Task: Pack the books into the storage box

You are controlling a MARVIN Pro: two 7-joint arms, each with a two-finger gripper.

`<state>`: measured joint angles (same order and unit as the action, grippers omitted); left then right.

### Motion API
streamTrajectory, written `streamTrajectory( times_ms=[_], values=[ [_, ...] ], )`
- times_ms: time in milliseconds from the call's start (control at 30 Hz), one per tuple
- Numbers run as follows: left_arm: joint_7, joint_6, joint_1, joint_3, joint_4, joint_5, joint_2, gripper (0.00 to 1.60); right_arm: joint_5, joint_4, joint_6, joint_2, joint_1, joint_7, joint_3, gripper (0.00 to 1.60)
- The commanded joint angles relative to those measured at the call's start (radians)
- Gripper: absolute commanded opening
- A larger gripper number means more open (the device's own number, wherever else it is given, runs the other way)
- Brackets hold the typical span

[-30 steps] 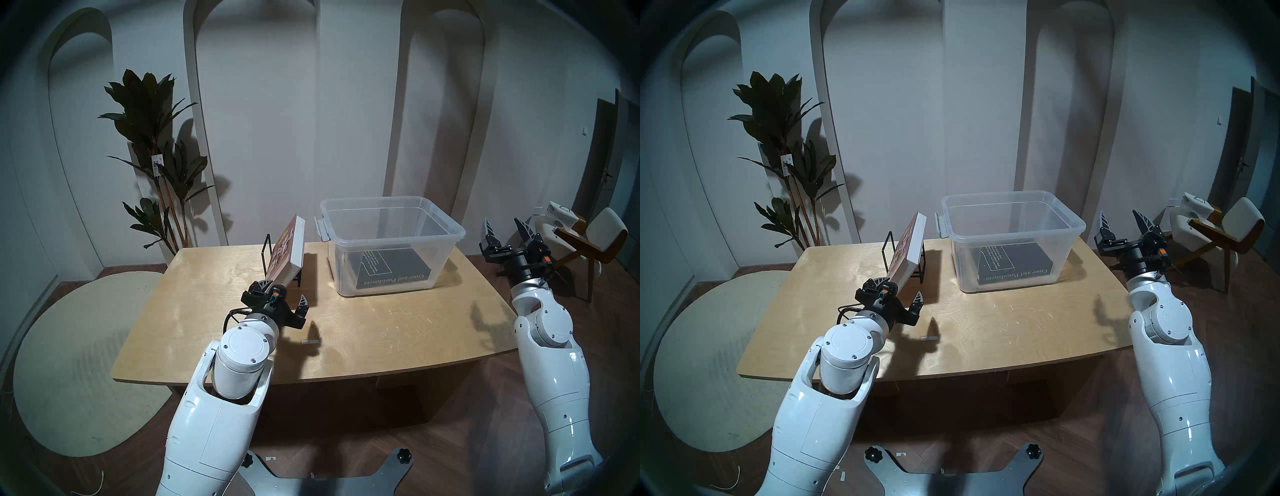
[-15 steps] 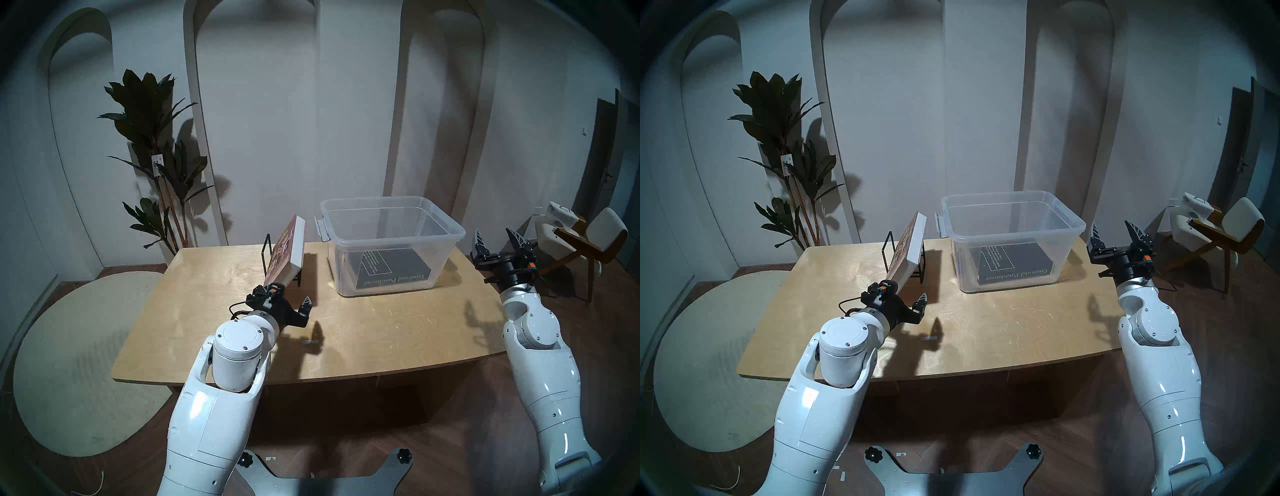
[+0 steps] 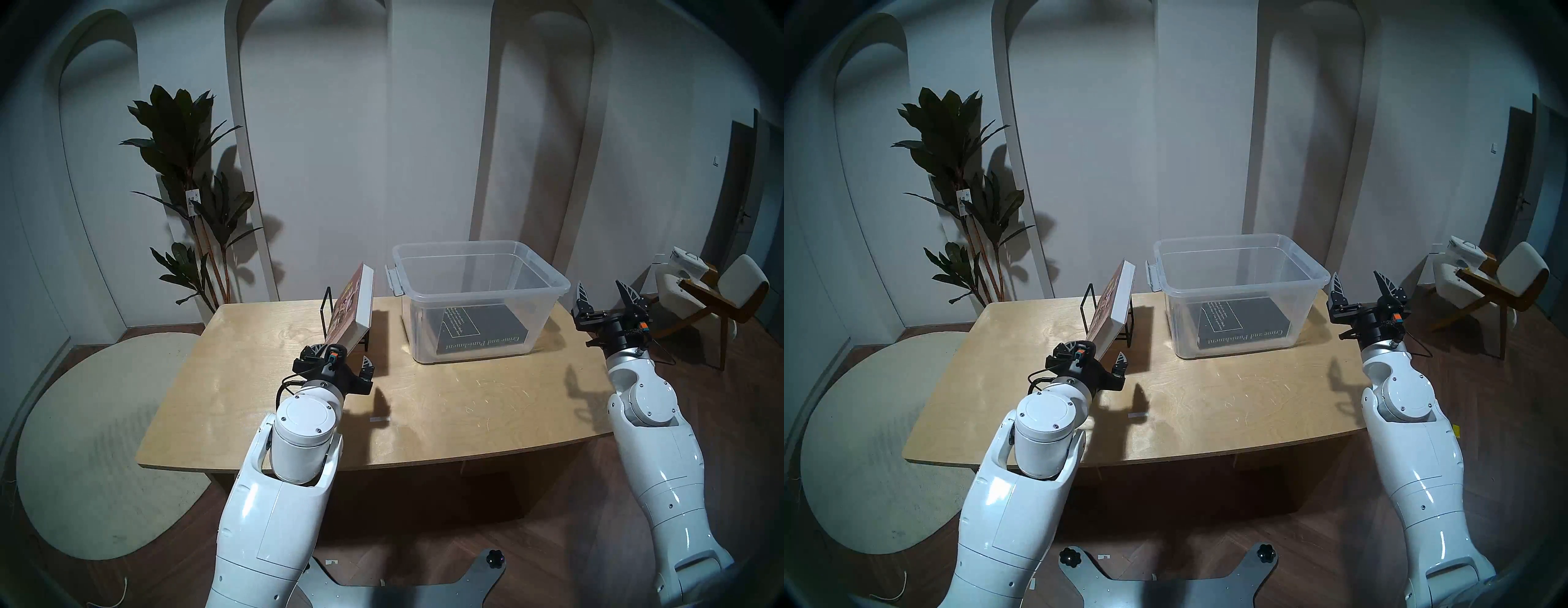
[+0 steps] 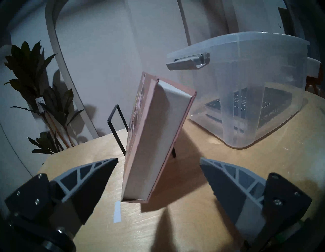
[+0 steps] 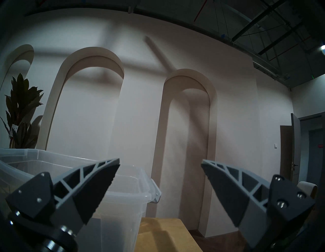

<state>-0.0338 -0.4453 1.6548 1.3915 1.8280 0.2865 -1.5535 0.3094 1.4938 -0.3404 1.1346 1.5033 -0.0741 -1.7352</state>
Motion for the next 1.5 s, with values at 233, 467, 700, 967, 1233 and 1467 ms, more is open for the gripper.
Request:
streamTrajectory(
  times_ms=[233,467,700,967,1233,1467],
  values=[
    [0.047,0.038,-0.049,-0.012,-0.007,0.033,-0.003,1.60,0.001,0.015,-0.017,-0.003,-0.018,-0.001,-0.006,1.60],
    [0.040,0.028,-0.106,-0.002,-0.064,0.026,-0.006,1.60,0.001,0.015,-0.018,-0.003,-0.018,0.000,-0.006,1.60],
    [0.040,0.052,-0.149,-0.014,-0.125,0.038,-0.005,1.60,0.002,0.014,-0.018,-0.004,-0.018,0.000,-0.005,1.60],
    [0.039,0.063,-0.191,-0.007,-0.159,0.035,-0.008,1.60,0.003,0.014,-0.018,-0.004,-0.018,-0.001,-0.005,1.60],
    [0.022,0.081,-0.222,0.002,-0.202,0.026,-0.003,1.60,0.004,0.014,-0.019,-0.005,-0.018,-0.002,-0.005,1.60],
    [0.029,0.093,-0.254,0.020,-0.262,0.017,-0.020,1.60,0.005,0.014,-0.019,-0.005,-0.018,-0.002,-0.004,1.60]
  ],
)
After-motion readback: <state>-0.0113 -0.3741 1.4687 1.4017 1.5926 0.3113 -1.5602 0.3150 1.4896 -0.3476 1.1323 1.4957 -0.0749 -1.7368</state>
